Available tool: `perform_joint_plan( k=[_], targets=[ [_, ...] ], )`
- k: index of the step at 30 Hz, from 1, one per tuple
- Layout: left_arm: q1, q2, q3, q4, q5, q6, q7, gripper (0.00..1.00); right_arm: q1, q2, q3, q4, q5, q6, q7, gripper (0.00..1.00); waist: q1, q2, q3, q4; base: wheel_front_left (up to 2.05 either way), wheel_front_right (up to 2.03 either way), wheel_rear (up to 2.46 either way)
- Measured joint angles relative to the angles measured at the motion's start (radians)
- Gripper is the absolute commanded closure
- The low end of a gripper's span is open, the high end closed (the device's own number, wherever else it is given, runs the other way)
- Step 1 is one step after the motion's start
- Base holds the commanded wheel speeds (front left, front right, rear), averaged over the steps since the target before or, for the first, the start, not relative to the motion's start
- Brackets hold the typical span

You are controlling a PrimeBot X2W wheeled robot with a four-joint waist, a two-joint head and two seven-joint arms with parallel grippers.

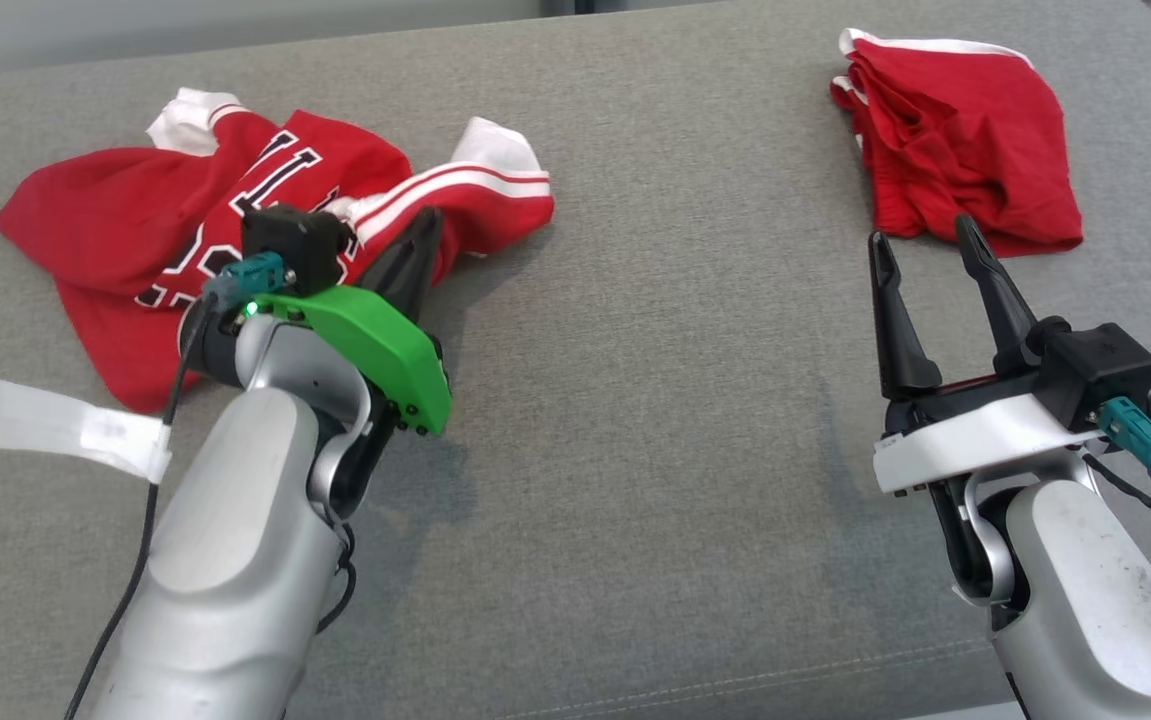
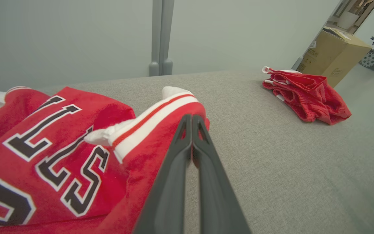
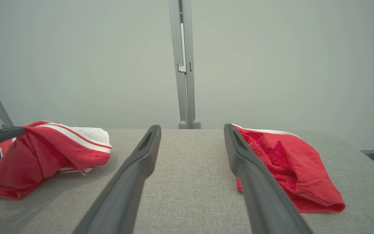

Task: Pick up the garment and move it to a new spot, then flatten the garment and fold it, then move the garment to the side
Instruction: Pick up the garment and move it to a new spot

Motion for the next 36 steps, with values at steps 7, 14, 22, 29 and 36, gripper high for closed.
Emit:
perform_joint_plan(
  k=[7, 14, 22, 29, 36],
  targets=[
    [0.039, 0.018, -0.157, -0.050, -0.077, 0.000, -0.034, 1.00, 0.001, 0.008, 0.008, 0.006, 0.002, 0.001, -0.002, 0.00, 0.0000, 0.0000, -0.005, -0.072, 0.00, 0.00, 0.00],
    [0.080, 0.026, -0.323, -0.065, -0.080, 0.000, -0.045, 1.00, 0.003, 0.029, 0.022, 0.023, 0.007, 0.003, -0.006, 0.00, 0.0000, 0.0000, -0.006, -0.141, 0.00, 0.00, 0.00],
    [0.142, 0.038, -0.482, -0.052, -0.082, 0.000, -0.030, 0.29, 0.029, 0.027, -0.004, 0.035, 0.014, 0.002, -0.009, 0.00, 0.0000, 0.0000, -0.003, -0.178, 0.00, 0.00, 0.00],
    [0.146, 0.040, -0.542, -0.076, -0.128, 0.000, -0.049, 0.00, 0.031, 0.017, -0.017, 0.043, 0.015, 0.002, -0.009, 0.00, 0.0000, 0.0000, -0.011, -0.149, 0.00, 0.00, 0.00],
    [0.142, 0.040, -0.529, -0.137, -0.151, 0.022, -0.111, 0.00, 0.029, -0.016, -0.019, 0.063, 0.015, 0.027, -0.009, 0.00, 0.0000, 0.0000, -0.024, -0.106, 0.00, 0.00, 0.00]
  ],
)
